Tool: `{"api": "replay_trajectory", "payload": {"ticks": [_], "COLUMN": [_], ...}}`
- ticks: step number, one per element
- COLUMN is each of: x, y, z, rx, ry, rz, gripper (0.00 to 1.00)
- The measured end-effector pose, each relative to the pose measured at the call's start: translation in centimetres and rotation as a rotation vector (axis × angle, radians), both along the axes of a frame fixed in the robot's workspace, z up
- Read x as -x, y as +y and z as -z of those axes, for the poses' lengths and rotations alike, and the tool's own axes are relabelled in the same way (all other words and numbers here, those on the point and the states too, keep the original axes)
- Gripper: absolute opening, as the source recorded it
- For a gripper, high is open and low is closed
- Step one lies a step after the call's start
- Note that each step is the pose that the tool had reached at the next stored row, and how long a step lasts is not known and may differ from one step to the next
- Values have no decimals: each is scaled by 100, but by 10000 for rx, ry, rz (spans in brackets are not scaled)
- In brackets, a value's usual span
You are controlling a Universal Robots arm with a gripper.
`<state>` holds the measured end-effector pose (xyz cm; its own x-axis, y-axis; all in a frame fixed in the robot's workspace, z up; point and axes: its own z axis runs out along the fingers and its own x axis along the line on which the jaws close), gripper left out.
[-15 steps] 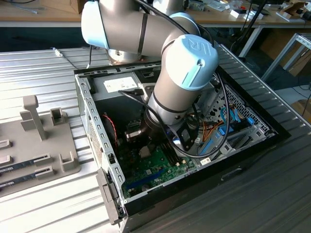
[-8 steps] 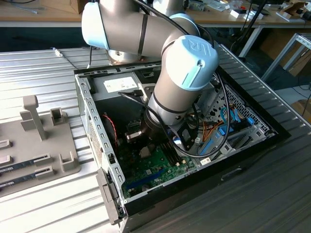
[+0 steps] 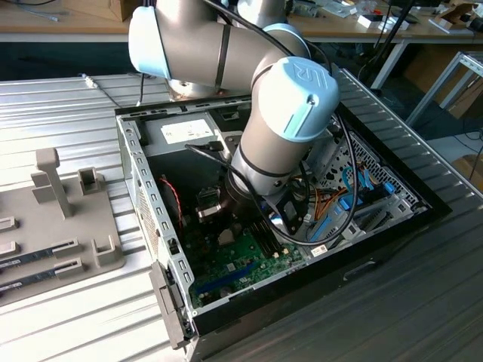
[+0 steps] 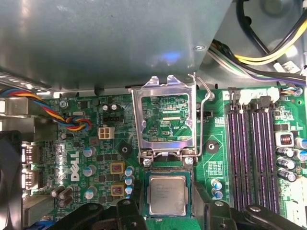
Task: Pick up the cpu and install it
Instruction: 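Close the cpu cover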
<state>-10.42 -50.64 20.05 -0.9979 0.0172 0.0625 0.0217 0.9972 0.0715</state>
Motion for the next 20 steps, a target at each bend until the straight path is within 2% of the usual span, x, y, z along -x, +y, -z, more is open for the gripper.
{"api": "replay_trajectory", "payload": {"ticks": [6, 8, 9, 17, 20], "x": [0, 0, 0, 0, 1], "y": [0, 0, 0, 0, 1], "z": [7, 7, 9, 13, -3], "rx": [-1, 0, -1, -1, -9], "ry": [-1, 0, -1, -1, -8], "rz": [0, 0, 0, 0, -1], "gripper": [53, 46, 45, 45, 45]}}
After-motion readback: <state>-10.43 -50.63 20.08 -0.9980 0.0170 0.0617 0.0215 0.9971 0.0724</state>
